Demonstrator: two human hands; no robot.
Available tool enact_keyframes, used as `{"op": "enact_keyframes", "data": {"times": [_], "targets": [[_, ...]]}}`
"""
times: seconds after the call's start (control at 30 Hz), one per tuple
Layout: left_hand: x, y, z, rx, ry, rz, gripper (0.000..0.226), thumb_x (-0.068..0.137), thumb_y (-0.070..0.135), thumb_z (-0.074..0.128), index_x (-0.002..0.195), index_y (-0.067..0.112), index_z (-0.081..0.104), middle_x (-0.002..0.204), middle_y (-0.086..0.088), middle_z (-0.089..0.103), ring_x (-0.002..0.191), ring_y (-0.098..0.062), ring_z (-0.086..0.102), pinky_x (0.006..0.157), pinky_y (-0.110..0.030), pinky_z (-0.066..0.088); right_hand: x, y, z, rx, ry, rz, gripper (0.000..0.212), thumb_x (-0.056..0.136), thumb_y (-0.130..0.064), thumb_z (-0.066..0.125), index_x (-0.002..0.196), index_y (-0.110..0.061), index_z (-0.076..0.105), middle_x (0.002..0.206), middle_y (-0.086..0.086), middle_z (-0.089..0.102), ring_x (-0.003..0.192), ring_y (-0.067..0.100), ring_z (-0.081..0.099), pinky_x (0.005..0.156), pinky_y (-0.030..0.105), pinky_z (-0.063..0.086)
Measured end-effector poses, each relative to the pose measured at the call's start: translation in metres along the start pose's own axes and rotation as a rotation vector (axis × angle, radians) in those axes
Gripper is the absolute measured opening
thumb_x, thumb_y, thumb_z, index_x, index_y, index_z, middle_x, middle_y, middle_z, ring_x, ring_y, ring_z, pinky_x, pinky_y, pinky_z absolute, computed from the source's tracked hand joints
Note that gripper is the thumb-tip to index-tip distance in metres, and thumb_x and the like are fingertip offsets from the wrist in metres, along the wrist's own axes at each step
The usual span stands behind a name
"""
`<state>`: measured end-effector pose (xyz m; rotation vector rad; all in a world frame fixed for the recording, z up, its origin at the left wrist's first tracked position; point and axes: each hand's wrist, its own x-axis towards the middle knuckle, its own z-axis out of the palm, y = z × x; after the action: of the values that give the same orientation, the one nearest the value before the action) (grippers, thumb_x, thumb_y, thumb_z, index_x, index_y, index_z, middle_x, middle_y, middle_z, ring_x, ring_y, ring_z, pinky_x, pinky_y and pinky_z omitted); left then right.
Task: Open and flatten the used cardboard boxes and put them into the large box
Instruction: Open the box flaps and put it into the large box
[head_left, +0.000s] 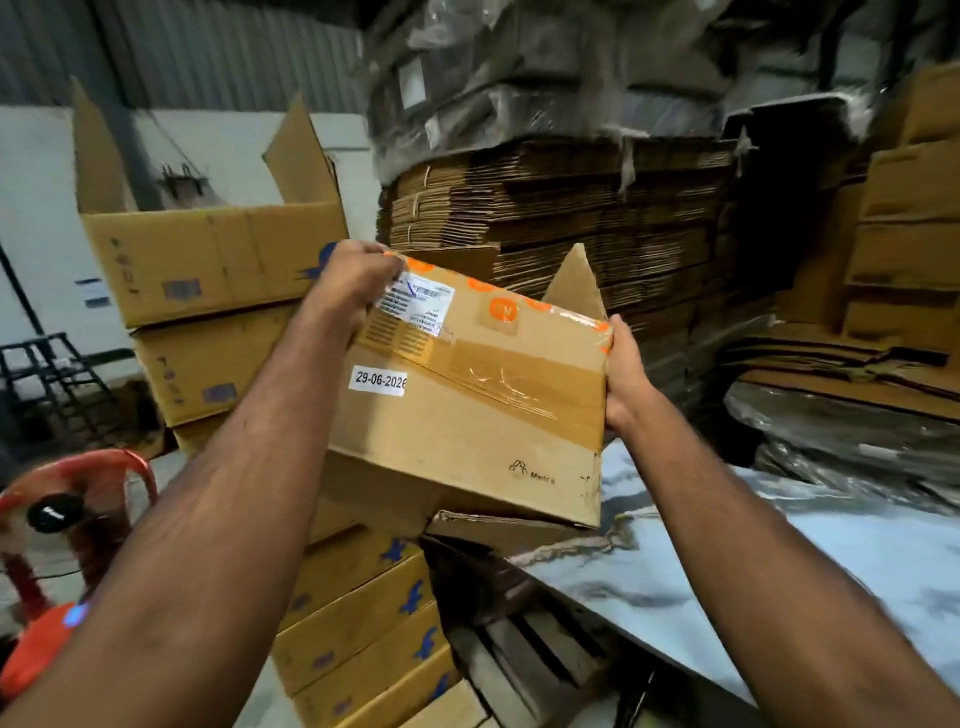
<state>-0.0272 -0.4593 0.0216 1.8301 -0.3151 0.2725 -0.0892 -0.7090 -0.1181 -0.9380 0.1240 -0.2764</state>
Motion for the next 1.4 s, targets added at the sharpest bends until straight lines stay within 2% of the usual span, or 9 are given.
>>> {"op": "enact_keyframes", "data": {"times": [0.27,0.43,0.6,0.77,0.87,1.0,1.2,1.3,1.4], "targets": [[0.009,-0.003,0.074,-0.304,-0.080,0.105,0.004,0.084,0.014,0.065,0.086,0.016,0.066,0.097,-0.012,0.067,0.099,-0.034,0.068,0.085,-0.049,0.057,-0.028,-0.057,-0.050,-0.116,0.116,-0.235,0.060,0.100,-0.061,0.030,0.081,-0.017,0.067,0.072,0.004,0.071,0.068,0.019,0.069,0.068,0.033,0.058],[0.008,-0.035,0.142,-0.531,-0.206,0.038,0.009,0.093,0.021,0.062,0.085,0.020,0.060,0.077,-0.001,0.062,0.071,-0.019,0.061,0.061,-0.031,0.052,-0.047,-0.067,-0.094,-0.170,0.237,-0.302,0.062,0.098,-0.062,0.034,0.076,-0.017,0.071,0.075,0.006,0.070,0.069,0.021,0.067,0.073,0.035,0.055],[0.003,-0.083,0.207,-0.537,-0.496,-0.122,0.016,0.097,0.039,0.056,0.103,0.025,0.054,0.084,0.000,0.063,0.070,-0.016,0.065,0.071,-0.036,0.054,-0.061,-0.070,-0.135,-0.277,0.306,-0.305,0.067,0.100,-0.057,0.031,0.060,-0.019,0.069,0.062,0.003,0.065,0.058,0.017,0.062,0.058,0.026,0.052],[-0.002,-0.124,0.276,-0.658,-0.617,-0.215,0.010,0.098,0.033,0.058,0.097,0.024,0.055,0.076,-0.001,0.064,0.066,-0.016,0.065,0.065,-0.034,0.056,-0.067,-0.066,-0.174,-0.381,0.484,-0.319,0.055,0.101,-0.052,0.033,0.063,-0.018,0.056,0.057,0.002,0.058,0.051,0.017,0.056,0.051,0.023,0.046],[0.001,-0.151,0.312,-0.657,-0.680,-0.205,0.009,0.098,0.028,0.060,0.095,0.022,0.054,0.078,-0.003,0.061,0.064,-0.015,0.063,0.063,-0.031,0.055,-0.064,-0.056,-0.198,-0.412,0.588,-0.317,0.046,0.096,-0.043,0.040,0.065,-0.020,0.064,0.060,0.003,0.058,0.054,0.019,0.054,0.052,0.026,0.043],[0.011,-0.177,0.351,-0.619,-0.768,-0.127,0.008,0.098,0.022,0.060,0.100,0.020,0.053,0.083,-0.002,0.060,0.062,-0.009,0.061,0.057,-0.024,0.053,-0.053,-0.044,-0.232,-0.516,0.705,-0.337,0.032,0.100,-0.031,0.037,0.103,-0.019,0.067,0.074,0.002,0.064,0.064,0.014,0.060,0.055,0.025,0.045],[0.025,-0.210,0.392,-0.593,-0.970,-0.164,0.019,0.099,0.021,0.057,0.115,0.027,0.064,0.123,-0.011,0.067,0.098,-0.019,0.065,0.084,-0.032,0.055,-0.026,-0.017,-0.291,-0.843,1.031,-0.216,0.049,0.091,-0.050,0.037,0.115,-0.023,0.069,0.113,0.002,0.070,0.109,0.020,0.061,0.102,0.045,0.046],[0.028,-0.237,0.414,-0.556,-1.058,-0.178,0.020,0.091,0.030,0.064,0.109,0.031,0.072,0.141,-0.017,0.053,0.118,-0.025,0.060,0.102,-0.040,0.049,-0.024,-0.002,-0.301,-0.949,1.173,-0.211,0.050,0.093,-0.052,0.036,0.118,-0.022,0.067,0.117,0.004,0.068,0.114,0.023,0.059,0.102,0.046,0.046],[0.019,-0.247,0.417,-0.573,-1.120,-0.201,0.024,0.098,0.021,0.056,0.120,0.025,0.064,0.127,-0.004,0.062,0.095,-0.005,0.068,0.080,-0.024,0.056,-0.028,0.015,-0.298,-0.983,1.213,-0.219,0.042,0.102,-0.041,0.040,0.121,-0.016,0.068,0.119,0.008,0.068,0.115,0.027,0.059,0.102,0.046,0.046]]}}
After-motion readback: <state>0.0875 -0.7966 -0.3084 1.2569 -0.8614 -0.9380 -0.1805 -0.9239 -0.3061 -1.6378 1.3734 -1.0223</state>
